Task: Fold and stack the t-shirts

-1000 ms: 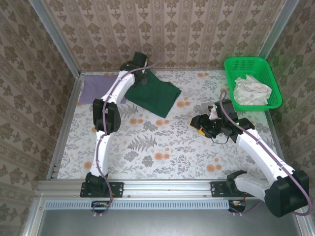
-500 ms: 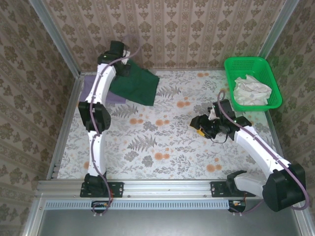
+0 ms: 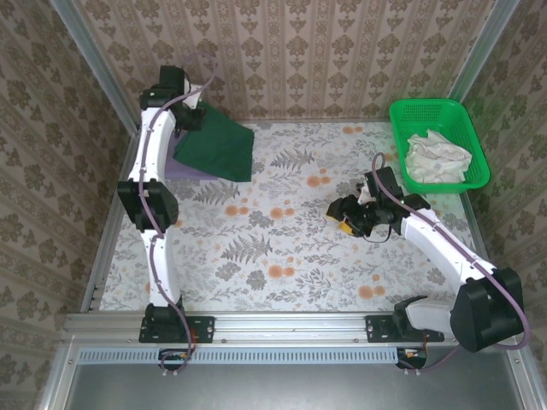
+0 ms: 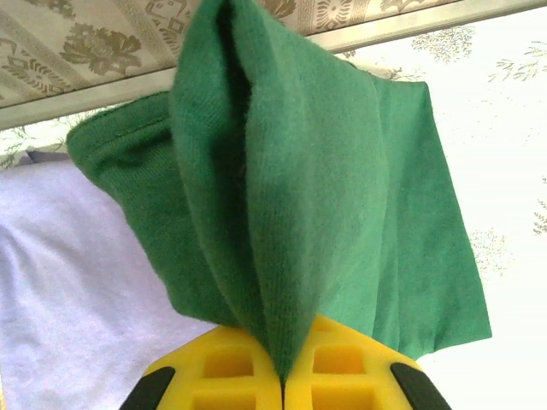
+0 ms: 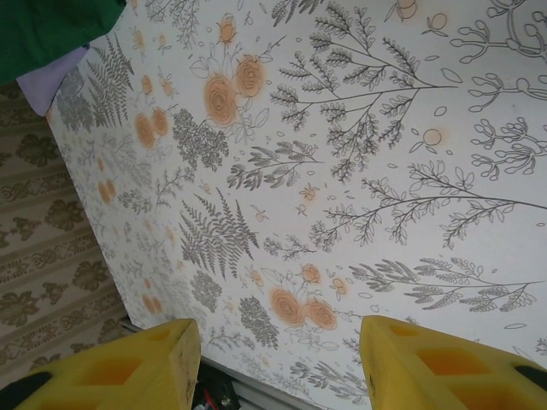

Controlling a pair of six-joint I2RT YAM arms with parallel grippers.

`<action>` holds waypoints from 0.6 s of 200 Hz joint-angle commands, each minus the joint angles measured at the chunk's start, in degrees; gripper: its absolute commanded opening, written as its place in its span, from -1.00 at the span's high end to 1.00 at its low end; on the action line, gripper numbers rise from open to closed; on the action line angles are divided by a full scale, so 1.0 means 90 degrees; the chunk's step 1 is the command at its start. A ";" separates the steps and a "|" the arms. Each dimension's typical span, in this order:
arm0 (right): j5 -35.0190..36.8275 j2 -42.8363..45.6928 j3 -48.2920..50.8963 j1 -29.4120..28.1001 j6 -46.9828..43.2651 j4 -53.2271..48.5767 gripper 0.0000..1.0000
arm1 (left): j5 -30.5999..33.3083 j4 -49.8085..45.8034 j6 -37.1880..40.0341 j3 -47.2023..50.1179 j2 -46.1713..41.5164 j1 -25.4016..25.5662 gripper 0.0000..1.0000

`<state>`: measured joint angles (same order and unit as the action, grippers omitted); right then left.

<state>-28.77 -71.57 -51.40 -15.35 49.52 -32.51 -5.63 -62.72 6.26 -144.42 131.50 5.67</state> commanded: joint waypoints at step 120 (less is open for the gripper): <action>-0.0143 -0.0290 -0.0354 -0.0112 0.0064 -0.0218 -0.07 | -0.0704 -0.0153 -0.0120 -0.0885 -0.0489 -0.0761 1.00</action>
<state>-28.97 -73.63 -52.84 -15.99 49.54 -33.04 -10.22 -64.75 6.04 -149.27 130.76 0.16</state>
